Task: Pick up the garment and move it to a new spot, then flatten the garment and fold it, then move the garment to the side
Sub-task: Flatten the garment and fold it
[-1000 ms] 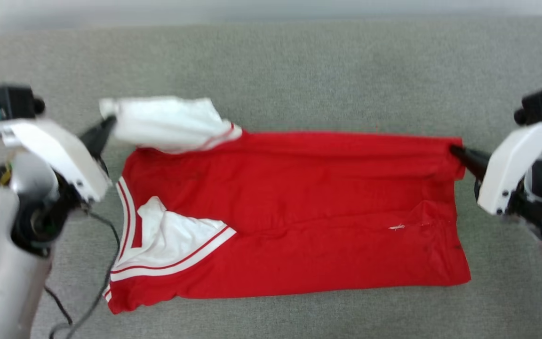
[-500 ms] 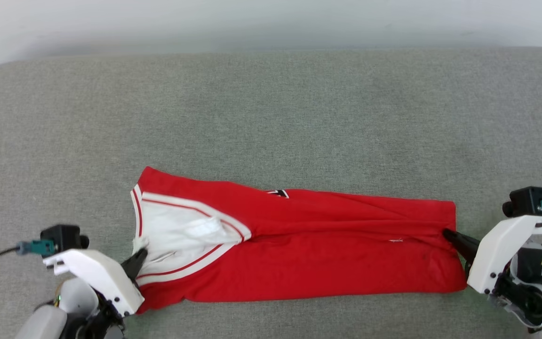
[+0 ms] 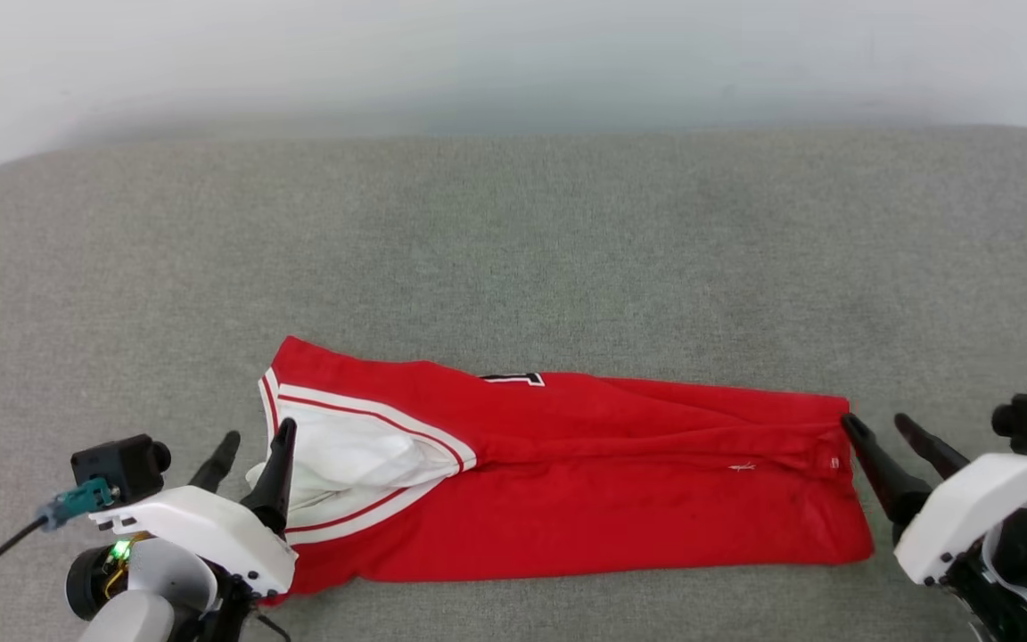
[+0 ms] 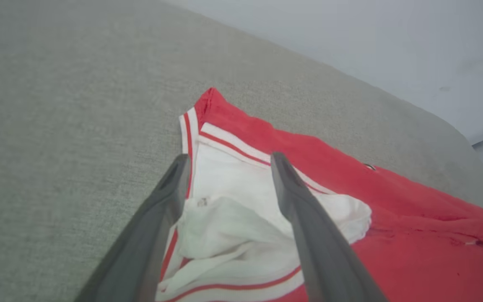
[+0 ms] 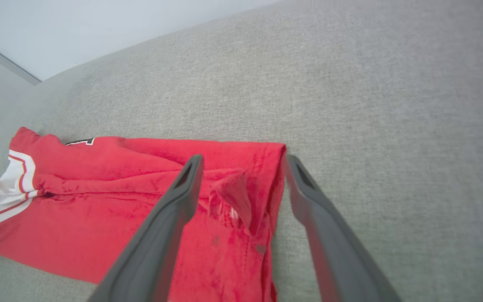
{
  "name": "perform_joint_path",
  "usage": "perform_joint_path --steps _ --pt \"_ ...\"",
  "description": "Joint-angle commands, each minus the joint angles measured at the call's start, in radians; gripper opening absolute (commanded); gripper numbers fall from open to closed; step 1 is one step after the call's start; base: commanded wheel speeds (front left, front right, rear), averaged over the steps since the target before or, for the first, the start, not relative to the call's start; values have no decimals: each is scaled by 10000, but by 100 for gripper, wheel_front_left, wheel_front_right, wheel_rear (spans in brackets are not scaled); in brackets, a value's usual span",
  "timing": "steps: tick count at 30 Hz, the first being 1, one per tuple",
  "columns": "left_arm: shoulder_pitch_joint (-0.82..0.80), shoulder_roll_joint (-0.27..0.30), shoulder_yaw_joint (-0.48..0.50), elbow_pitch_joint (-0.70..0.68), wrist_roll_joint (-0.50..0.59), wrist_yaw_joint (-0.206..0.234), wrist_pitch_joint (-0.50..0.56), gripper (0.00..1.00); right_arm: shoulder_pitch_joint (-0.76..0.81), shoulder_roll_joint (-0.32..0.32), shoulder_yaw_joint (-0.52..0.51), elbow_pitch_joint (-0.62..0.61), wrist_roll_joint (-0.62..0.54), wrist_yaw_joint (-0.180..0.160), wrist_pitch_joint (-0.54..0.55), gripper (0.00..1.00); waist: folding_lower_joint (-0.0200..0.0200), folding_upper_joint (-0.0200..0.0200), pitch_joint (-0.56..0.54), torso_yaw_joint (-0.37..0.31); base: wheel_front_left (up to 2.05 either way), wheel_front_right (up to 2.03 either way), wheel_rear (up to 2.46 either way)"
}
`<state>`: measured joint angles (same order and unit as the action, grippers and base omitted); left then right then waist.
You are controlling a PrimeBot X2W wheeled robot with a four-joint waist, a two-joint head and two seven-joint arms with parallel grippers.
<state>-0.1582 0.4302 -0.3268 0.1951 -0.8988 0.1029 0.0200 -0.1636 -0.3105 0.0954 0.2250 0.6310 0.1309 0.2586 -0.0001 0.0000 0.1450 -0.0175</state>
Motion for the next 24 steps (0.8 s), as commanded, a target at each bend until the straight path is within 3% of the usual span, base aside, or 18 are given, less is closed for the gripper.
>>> perform_joint_path --steps 1,8,15,24 --pt "129 -41 -1 -129 163 77 -236 100 260 -59 -90 -104 -68 -4 -21 100 1 0 -177 -1 0 0 0" --pt "382 -33 67 -1384 1317 868 -1627 100 633 -174 -1106 -826 -457 -4 1018 100 1 0 -694 -61 0 0 0" --pt "468 122 -136 -2485 2442 1582 -2203 100 613 -130 -2262 -1065 -962 -4 2859 100 1 0 -819 172 0 0 0" --pt "178 10 -715 -3391 3337 1824 -2391 100 211 284 -2576 -809 -1268 -4 4573 100 1 0 -369 1008 0 0 0"
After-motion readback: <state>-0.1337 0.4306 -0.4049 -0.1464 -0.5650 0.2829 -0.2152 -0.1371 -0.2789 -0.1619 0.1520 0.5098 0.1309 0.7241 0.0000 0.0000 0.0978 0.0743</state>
